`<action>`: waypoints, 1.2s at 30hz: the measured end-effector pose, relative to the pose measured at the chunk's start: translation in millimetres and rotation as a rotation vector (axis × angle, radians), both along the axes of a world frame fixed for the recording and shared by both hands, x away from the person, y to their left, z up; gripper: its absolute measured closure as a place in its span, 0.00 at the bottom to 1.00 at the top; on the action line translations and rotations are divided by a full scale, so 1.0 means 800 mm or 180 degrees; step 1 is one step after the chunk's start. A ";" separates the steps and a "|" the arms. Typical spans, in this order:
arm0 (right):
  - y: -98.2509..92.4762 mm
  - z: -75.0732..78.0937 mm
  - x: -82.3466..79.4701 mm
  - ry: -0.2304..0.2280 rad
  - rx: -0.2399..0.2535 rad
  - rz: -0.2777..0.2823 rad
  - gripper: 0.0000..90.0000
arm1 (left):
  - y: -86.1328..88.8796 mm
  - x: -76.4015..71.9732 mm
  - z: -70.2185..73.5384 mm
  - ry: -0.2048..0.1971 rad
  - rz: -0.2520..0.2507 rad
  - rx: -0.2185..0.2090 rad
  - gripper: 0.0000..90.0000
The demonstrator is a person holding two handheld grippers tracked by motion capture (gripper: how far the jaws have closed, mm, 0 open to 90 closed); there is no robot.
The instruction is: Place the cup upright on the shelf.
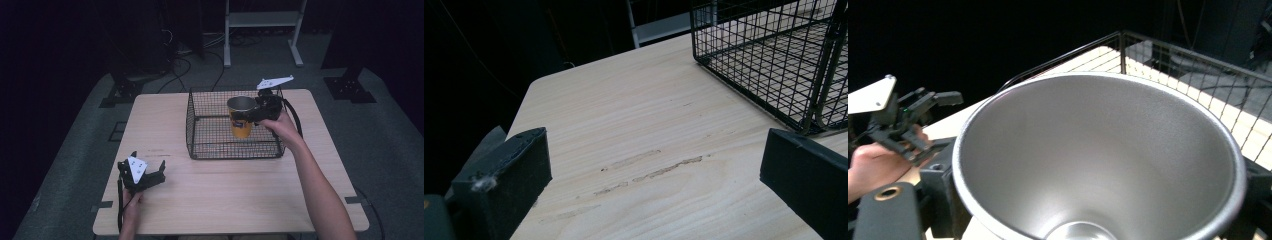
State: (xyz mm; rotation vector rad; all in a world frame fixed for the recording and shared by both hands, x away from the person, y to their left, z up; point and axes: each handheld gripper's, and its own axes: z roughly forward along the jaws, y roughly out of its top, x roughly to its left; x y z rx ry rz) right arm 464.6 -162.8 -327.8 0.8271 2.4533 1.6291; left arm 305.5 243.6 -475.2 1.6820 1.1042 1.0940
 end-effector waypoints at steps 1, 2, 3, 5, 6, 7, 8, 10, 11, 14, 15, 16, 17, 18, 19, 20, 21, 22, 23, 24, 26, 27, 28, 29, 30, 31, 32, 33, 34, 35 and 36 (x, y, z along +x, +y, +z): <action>0.001 -0.001 0.002 -0.0009 0.0014 -0.0011 0.13 | 0.000 0.000 0.000 0.0001 0.0000 0.0000 0.00; 0.001 -0.003 0.004 0.0011 0.0029 -0.0013 0.13 | 0.000 0.000 0.000 0.0001 0.0001 -0.0004 0.00; 0.002 -0.004 0.005 0.0030 0.0045 -0.0003 0.13 | 0.000 0.000 0.000 0.0000 -0.0002 0.0000 0.00; 0.004 -0.006 0.009 0.0039 0.0023 0.0006 0.13 | 0.000 0.000 0.000 0.0001 -0.0002 0.0001 0.00; 0.005 -0.007 0.010 0.0036 -0.0007 0.0000 0.13 | 0.000 0.000 0.000 0.0002 -0.0003 -0.0001 0.00; 0.006 -0.008 0.012 0.0047 -0.0017 -0.0004 0.13 | 0.000 0.000 0.000 0.0001 -0.0004 -0.0001 0.00; 0.006 -0.010 0.014 0.0061 -0.0009 -0.0014 0.13 | 0.000 0.000 0.000 0.0003 -0.0006 -0.0002 0.00; 0.006 -0.013 0.018 0.0089 0.0001 0.0002 0.13 | 0.000 -0.001 0.000 0.0002 -0.0009 -0.0009 0.00; 0.007 -0.014 0.021 0.0094 -0.0004 -0.0001 0.13 | 0.000 -0.001 0.000 0.0002 -0.0011 -0.0009 0.00; 0.008 -0.016 0.028 0.0124 -0.0011 -0.0046 0.13 | 0.000 -0.001 0.000 -0.0001 -0.0011 -0.0008 0.00; 0.009 -0.017 0.029 0.0129 -0.0009 -0.0066 0.13 | 0.000 0.000 0.000 -0.0002 -0.0011 -0.0008 0.00; 0.009 -0.018 0.031 0.0127 -0.0010 -0.0074 0.13 | 0.000 0.000 0.000 -0.0002 -0.0009 -0.0008 0.00; 0.010 -0.019 0.032 0.0132 -0.0018 -0.0070 0.13 | 0.000 0.000 0.000 -0.0006 -0.0007 -0.0014 0.00; 0.012 -0.020 0.034 0.0140 -0.0031 -0.0064 0.13 | 0.000 0.000 0.000 -0.0004 -0.0009 -0.0016 0.00; 0.013 -0.021 0.035 0.0150 -0.0036 -0.0065 0.13 | 0.000 0.000 0.000 -0.0003 -0.0009 -0.0018 0.00; 0.014 -0.022 0.036 0.0153 -0.0046 -0.0067 0.13 | 0.000 0.000 0.000 -0.0002 -0.0009 -0.0015 0.00; 0.015 -0.024 0.037 0.0153 -0.0068 -0.0064 0.13 | 0.000 0.000 0.000 -0.0005 -0.0010 -0.0014 0.00; 0.016 -0.025 0.039 0.0154 -0.0079 -0.0068 0.13 | 0.000 0.000 0.000 -0.0004 -0.0010 -0.0015 0.00; 0.017 -0.027 0.040 0.0162 -0.0069 -0.0074 0.13 | 0.000 -0.001 0.000 -0.0002 -0.0013 -0.0015 0.00; 0.018 -0.028 0.042 0.0167 -0.0060 -0.0074 0.13 | 0.000 -0.001 0.000 -0.0001 -0.0014 -0.0016 0.00; 0.019 -0.029 0.044 0.0173 -0.0025 -0.0079 0.13 | 0.000 -0.001 0.000 -0.0002 -0.0009 -0.0016 0.00; 0.020 -0.030 0.045 0.0179 -0.0017 -0.0088 0.13 | 0.000 -0.001 0.000 -0.0003 -0.0010 -0.0017 0.00; 0.021 -0.030 0.046 0.0182 -0.0022 -0.0085 0.13 | 0.000 0.000 0.000 -0.0004 -0.0006 -0.0021 0.00; 0.023 -0.030 0.048 0.0202 -0.0050 -0.0068 0.13 | 0.001 -0.001 0.000 -0.0005 -0.0006 -0.0025 0.00; 0.025 -0.030 0.050 0.0208 -0.0074 -0.0057 0.13 | 0.001 -0.001 0.000 -0.0005 -0.0008 -0.0029 0.00; 0.027 -0.029 0.051 0.0212 -0.0094 -0.0048 0.13 | 0.001 0.000 0.000 -0.0006 -0.0008 -0.0028 0.00; 0.028 -0.029 0.052 0.0208 -0.0100 -0.0040 0.13 | 0.001 0.000 0.000 -0.0006 -0.0007 -0.0026 0.00; 0.030 -0.028 0.053 0.0204 -0.0095 -0.0028 0.13 | 0.001 0.000 0.000 -0.0006 -0.0007 -0.0025 0.00; 0.031 -0.029 0.054 0.0231 -0.0090 -0.0015 0.13 | 0.001 -0.001 0.000 -0.0005 -0.0008 -0.0026 0.00; 0.034 -0.029 0.056 0.0236 -0.0087 0.0000 0.13 | 0.001 0.000 0.000 -0.0007 -0.0008 -0.0027 0.00; 0.036 -0.030 0.056 0.0211 -0.0089 -0.0006 0.13 | 0.001 0.000 0.000 -0.0007 -0.0004 -0.0033 0.00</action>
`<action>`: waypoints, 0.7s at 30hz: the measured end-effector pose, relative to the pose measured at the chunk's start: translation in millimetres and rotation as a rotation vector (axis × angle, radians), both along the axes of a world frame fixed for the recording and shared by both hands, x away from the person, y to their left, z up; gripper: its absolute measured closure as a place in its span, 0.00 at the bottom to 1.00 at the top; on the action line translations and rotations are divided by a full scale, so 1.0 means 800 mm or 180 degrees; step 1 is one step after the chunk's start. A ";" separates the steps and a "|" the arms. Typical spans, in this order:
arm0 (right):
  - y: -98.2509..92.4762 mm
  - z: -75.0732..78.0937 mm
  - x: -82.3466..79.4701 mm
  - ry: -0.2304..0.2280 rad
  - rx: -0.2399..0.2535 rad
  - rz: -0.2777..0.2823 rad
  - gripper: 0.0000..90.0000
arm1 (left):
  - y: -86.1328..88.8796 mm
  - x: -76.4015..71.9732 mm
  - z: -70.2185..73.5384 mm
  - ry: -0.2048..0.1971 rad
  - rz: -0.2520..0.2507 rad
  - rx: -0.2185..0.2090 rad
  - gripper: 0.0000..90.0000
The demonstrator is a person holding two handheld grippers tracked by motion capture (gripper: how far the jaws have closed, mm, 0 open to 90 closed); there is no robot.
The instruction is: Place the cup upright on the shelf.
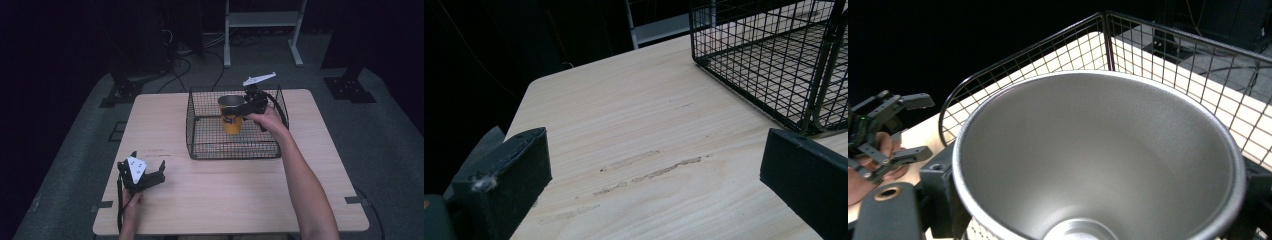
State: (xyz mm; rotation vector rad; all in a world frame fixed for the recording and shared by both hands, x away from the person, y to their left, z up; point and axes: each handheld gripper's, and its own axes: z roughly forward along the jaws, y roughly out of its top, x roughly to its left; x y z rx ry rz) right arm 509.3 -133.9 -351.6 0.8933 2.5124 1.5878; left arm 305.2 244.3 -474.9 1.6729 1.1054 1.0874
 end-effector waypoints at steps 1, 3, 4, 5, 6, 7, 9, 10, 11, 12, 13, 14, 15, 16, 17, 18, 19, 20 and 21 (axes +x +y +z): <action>0.002 -0.001 0.000 -0.0027 -0.0012 -0.0016 0.13 | 0.000 0.000 0.000 0.0001 -0.0001 -0.0007 0.00; 0.004 -0.004 0.003 -0.0051 -0.0013 -0.0039 0.13 | 0.001 0.000 0.000 0.0004 -0.0008 -0.0021 0.00; 0.005 -0.007 0.005 -0.0038 -0.0016 -0.0041 0.13 | 0.001 0.000 0.000 0.0002 -0.0006 -0.0023 0.00; 0.006 -0.009 0.007 -0.0032 -0.0025 -0.0049 0.13 | 0.001 0.000 0.000 0.0002 -0.0005 -0.0023 0.00; 0.007 -0.012 0.009 -0.0016 -0.0040 -0.0068 0.13 | 0.001 0.000 0.000 0.0003 -0.0006 -0.0021 0.00; 0.007 -0.015 0.011 0.0006 -0.0059 -0.0084 0.13 | 0.001 0.000 0.000 0.0003 -0.0007 -0.0021 0.00; 0.008 -0.021 0.015 0.0052 -0.0093 -0.0075 0.13 | 0.001 0.000 0.000 0.0003 -0.0006 -0.0021 0.00; 0.009 -0.024 0.017 0.0054 -0.0140 -0.0087 0.13 | 0.001 0.000 0.000 0.0000 -0.0004 -0.0025 0.00; 0.010 -0.026 0.018 0.0046 -0.0183 -0.0101 0.13 | 0.001 0.000 0.000 0.0001 -0.0004 -0.0026 0.00; 0.010 -0.029 0.020 0.0054 -0.0202 -0.0110 0.13 | 0.001 0.000 0.000 0.0005 -0.0003 -0.0022 0.00; 0.010 -0.032 0.021 0.0074 -0.0217 -0.0120 0.13 | 0.001 0.000 0.000 0.0005 -0.0004 -0.0024 0.00; 0.010 -0.034 0.022 0.0097 -0.0232 -0.0125 0.13 | 0.002 0.000 0.000 0.0006 -0.0006 -0.0023 0.00; 0.010 -0.037 0.024 0.0126 -0.0248 -0.0127 0.13 | 0.002 0.000 0.000 0.0004 -0.0006 -0.0027 0.00; 0.010 -0.038 0.024 0.0138 -0.0271 -0.0128 0.13 | 0.002 0.000 0.000 0.0005 -0.0005 -0.0021 0.00; 0.011 -0.040 0.025 0.0118 -0.0317 -0.0131 0.13 | 0.002 0.000 0.000 0.0005 -0.0005 -0.0019 0.00; 0.011 -0.042 0.025 0.0106 -0.0349 -0.0132 0.13 | 0.002 0.000 0.000 0.0005 -0.0006 -0.0019 0.00; 0.012 -0.044 0.026 0.0106 -0.0363 -0.0129 0.13 | 0.001 0.000 0.000 0.0002 -0.0005 -0.0022 0.00; 0.013 -0.045 0.026 0.0093 -0.0381 -0.0122 0.13 | 0.001 0.000 0.000 0.0000 -0.0003 -0.0019 0.00; 0.015 -0.047 0.025 0.0078 -0.0416 -0.0118 0.13 | 0.001 0.000 0.000 0.0000 -0.0003 -0.0020 0.00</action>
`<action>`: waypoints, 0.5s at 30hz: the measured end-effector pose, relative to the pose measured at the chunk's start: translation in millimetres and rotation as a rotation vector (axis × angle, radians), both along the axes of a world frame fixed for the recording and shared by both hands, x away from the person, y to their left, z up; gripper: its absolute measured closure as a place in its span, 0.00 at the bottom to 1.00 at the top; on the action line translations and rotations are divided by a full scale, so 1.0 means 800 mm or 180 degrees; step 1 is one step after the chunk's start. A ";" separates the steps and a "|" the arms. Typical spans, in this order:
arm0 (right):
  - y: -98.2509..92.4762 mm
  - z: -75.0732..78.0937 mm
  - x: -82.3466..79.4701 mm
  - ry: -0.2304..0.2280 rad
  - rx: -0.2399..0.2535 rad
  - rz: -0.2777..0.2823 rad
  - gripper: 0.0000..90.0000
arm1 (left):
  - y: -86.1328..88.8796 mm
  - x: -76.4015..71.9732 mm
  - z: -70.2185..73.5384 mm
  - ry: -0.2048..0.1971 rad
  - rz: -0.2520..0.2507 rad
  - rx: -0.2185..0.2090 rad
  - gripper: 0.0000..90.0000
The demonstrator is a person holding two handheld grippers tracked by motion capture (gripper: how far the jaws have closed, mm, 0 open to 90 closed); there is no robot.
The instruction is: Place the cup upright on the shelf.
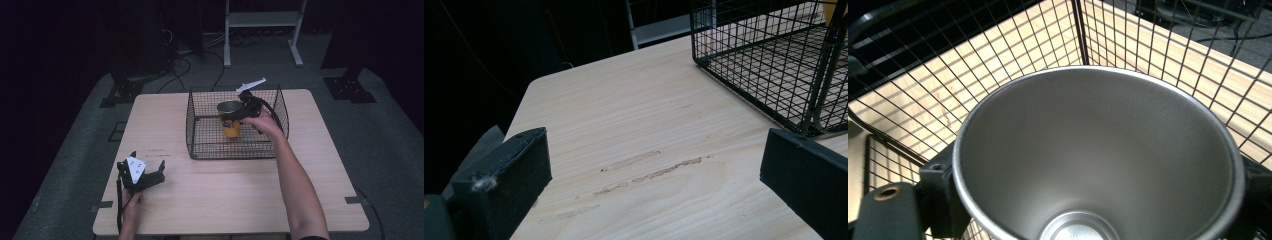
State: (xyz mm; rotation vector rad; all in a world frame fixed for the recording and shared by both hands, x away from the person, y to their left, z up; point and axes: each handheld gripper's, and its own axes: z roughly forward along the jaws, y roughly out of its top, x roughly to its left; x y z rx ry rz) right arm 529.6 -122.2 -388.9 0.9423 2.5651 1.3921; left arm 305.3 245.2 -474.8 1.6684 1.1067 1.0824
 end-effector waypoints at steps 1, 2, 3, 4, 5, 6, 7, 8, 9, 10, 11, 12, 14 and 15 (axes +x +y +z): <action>0.002 -0.001 0.000 -0.0004 -0.0010 0.0007 0.13 | 0.000 0.000 0.000 0.0000 -0.0001 -0.0001 0.00; 0.004 -0.002 0.000 -0.0012 -0.0030 0.0027 0.13 | 0.000 0.000 0.000 -0.0001 -0.0001 -0.0001 0.00; 0.006 -0.003 -0.001 -0.0018 -0.0055 0.0031 0.13 | 0.000 0.000 0.000 0.0001 0.0000 0.0005 0.00; 0.008 -0.004 -0.001 -0.0041 -0.0075 0.0036 0.13 | 0.000 0.000 0.000 0.0002 -0.0001 0.0004 0.00; 0.009 -0.005 -0.001 -0.0060 -0.0092 0.0042 0.13 | 0.000 0.000 0.000 0.0002 -0.0001 0.0000 0.00; 0.010 -0.006 -0.001 -0.0072 -0.0120 0.0051 0.13 | 0.000 0.000 0.000 0.0003 -0.0004 -0.0003 0.00; 0.012 -0.008 -0.001 -0.0082 -0.0180 0.0056 0.13 | 0.000 0.000 0.000 0.0003 -0.0003 -0.0004 0.00; 0.013 -0.010 -0.001 -0.0100 -0.0228 0.0060 0.13 | 0.000 0.000 0.000 0.0004 -0.0003 -0.0002 0.00; 0.014 -0.011 -0.001 -0.0112 -0.0267 0.0072 0.13 | 0.000 0.000 0.000 0.0006 -0.0004 0.0000 0.00; 0.014 -0.013 -0.001 -0.0108 -0.0313 0.0086 0.13 | 0.000 0.000 0.000 0.0006 -0.0005 -0.0002 0.00; 0.014 -0.015 -0.001 -0.0109 -0.0341 0.0100 0.13 | 0.000 0.000 0.000 0.0007 -0.0006 0.0000 0.00; 0.014 -0.017 -0.001 -0.0089 -0.0355 0.0107 0.13 | 0.001 0.000 0.000 0.0005 -0.0007 -0.0001 0.00; 0.013 -0.018 -0.001 -0.0091 -0.0331 0.0102 0.13 | 0.001 0.000 0.000 0.0004 -0.0008 -0.0006 0.00; 0.013 -0.018 -0.001 -0.0113 -0.0358 0.0098 0.13 | 0.001 0.000 0.000 0.0005 -0.0006 -0.0005 0.00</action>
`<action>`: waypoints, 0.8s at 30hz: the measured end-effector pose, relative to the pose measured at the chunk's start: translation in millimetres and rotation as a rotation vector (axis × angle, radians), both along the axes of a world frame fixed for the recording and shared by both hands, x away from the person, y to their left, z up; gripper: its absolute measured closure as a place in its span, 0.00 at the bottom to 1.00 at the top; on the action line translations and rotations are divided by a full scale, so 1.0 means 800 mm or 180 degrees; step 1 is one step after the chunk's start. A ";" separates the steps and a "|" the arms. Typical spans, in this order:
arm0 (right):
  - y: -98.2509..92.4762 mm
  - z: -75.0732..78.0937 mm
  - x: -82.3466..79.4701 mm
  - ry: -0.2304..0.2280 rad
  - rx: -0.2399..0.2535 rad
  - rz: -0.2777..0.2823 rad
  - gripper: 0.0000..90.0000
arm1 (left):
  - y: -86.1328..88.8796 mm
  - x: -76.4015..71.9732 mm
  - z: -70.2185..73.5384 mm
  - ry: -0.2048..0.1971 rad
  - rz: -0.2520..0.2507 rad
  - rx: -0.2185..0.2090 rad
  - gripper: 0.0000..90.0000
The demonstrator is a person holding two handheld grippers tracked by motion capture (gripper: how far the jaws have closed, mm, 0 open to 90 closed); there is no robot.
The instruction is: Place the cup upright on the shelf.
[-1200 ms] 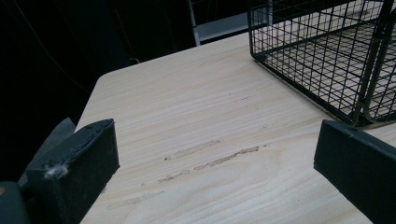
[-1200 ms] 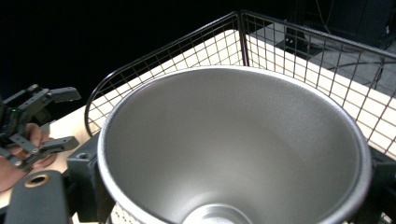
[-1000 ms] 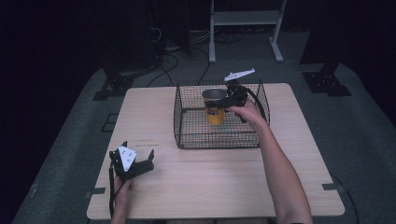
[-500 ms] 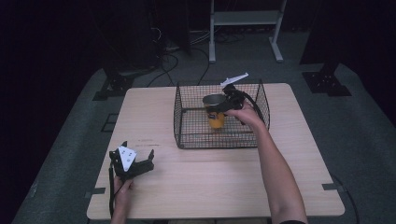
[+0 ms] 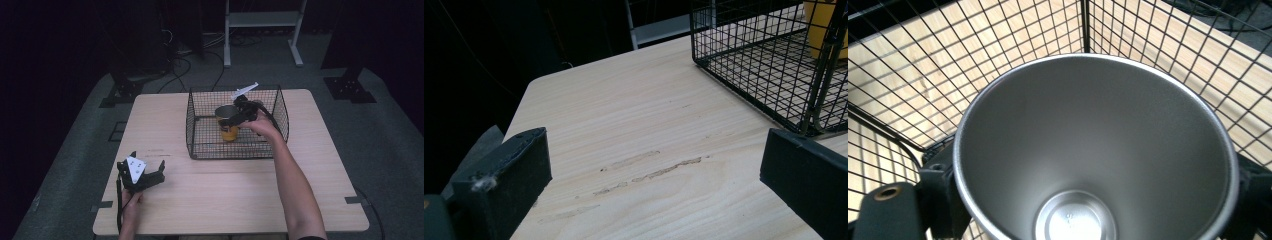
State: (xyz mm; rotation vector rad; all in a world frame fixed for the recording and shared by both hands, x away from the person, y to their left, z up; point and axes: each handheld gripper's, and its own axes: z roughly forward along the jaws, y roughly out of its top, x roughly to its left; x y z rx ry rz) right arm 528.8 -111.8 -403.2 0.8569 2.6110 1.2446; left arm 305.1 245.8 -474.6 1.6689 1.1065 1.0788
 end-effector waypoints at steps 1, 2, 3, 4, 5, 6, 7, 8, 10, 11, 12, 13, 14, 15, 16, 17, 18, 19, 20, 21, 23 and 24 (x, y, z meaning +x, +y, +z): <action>0.000 0.000 -0.001 -0.0027 -0.0031 -0.0002 0.13 | 0.000 0.000 0.000 0.0001 0.0001 0.0001 0.00; 0.000 0.000 -0.002 -0.0056 -0.0072 0.0000 0.13 | 0.000 0.000 0.000 0.0001 0.0001 0.0001 0.00; 0.001 0.001 -0.003 -0.0081 -0.0089 0.0004 0.13 | 0.000 0.000 0.000 0.0000 0.0001 0.0000 0.00; 0.001 0.001 -0.004 -0.0101 -0.0115 0.0012 0.13 | 0.000 0.000 0.000 0.0001 0.0001 0.0002 0.00; 0.001 0.002 -0.005 -0.0108 -0.0120 0.0025 0.13 | 0.000 0.000 0.000 0.0000 0.0001 0.0001 0.00; 0.001 0.002 -0.006 -0.0105 -0.0118 0.0030 0.13 | 0.000 0.000 0.000 0.0000 0.0001 0.0000 0.00; 0.001 0.002 -0.006 -0.0104 -0.0114 0.0037 0.13 | 0.000 0.000 0.000 0.0000 0.0000 0.0001 0.00; 0.002 0.002 -0.007 -0.0102 -0.0115 0.0038 0.13 | 0.000 0.000 0.000 0.0002 -0.0001 0.0004 0.00; 0.002 0.002 -0.007 -0.0108 -0.0118 0.0040 0.13 | 0.000 0.000 0.000 0.0003 0.0000 0.0004 0.00; 0.003 0.001 -0.007 -0.0111 -0.0136 0.0049 0.12 | 0.000 0.000 0.000 0.0000 0.0003 0.0002 0.00; 0.003 0.002 -0.008 -0.0123 -0.0165 0.0058 0.12 | 0.000 0.000 0.000 0.0000 0.0006 0.0002 0.00; 0.004 0.002 -0.009 -0.0137 -0.0176 0.0056 0.12 | 0.000 0.000 0.000 -0.0001 0.0009 -0.0004 0.00; 0.004 0.003 -0.010 -0.0159 -0.0185 0.0052 0.11 | 0.001 0.000 0.000 -0.0001 0.0007 -0.0010 0.00; 0.003 0.003 -0.010 -0.0168 -0.0194 0.0050 0.11 | 0.001 0.000 0.000 -0.0003 0.0006 -0.0015 0.00; 0.003 0.003 -0.011 -0.0169 -0.0196 0.0050 0.11 | 0.001 0.000 0.000 -0.0002 0.0005 -0.0013 0.00; 0.003 0.002 -0.011 -0.0180 -0.0187 0.0046 0.11 | 0.001 0.000 0.000 0.0000 0.0005 -0.0007 0.00; 0.002 0.002 -0.012 -0.0186 -0.0175 0.0034 0.11 | 0.000 0.000 0.000 -0.0002 0.0004 -0.0005 0.00; 0.001 0.001 -0.012 -0.0202 -0.0161 0.0025 0.11 | 0.000 0.000 0.000 -0.0001 0.0003 0.0000 0.00; 0.000 0.001 -0.013 -0.0201 -0.0154 0.0018 0.11 | 0.000 0.000 0.000 0.0001 0.0002 0.0000 0.00; -0.001 0.000 -0.013 -0.0186 -0.0145 0.0008 0.10 | 0.000 0.000 0.000 0.0002 0.0001 -0.0002 0.00; -0.003 -0.001 -0.014 -0.0178 -0.0146 0.0001 0.09 | 0.000 0.000 0.000 0.0002 0.0001 0.0001 0.00; -0.004 -0.001 -0.015 -0.0195 -0.0181 -0.0001 0.09 | 0.000 0.000 0.000 0.0002 0.0000 0.0001 0.00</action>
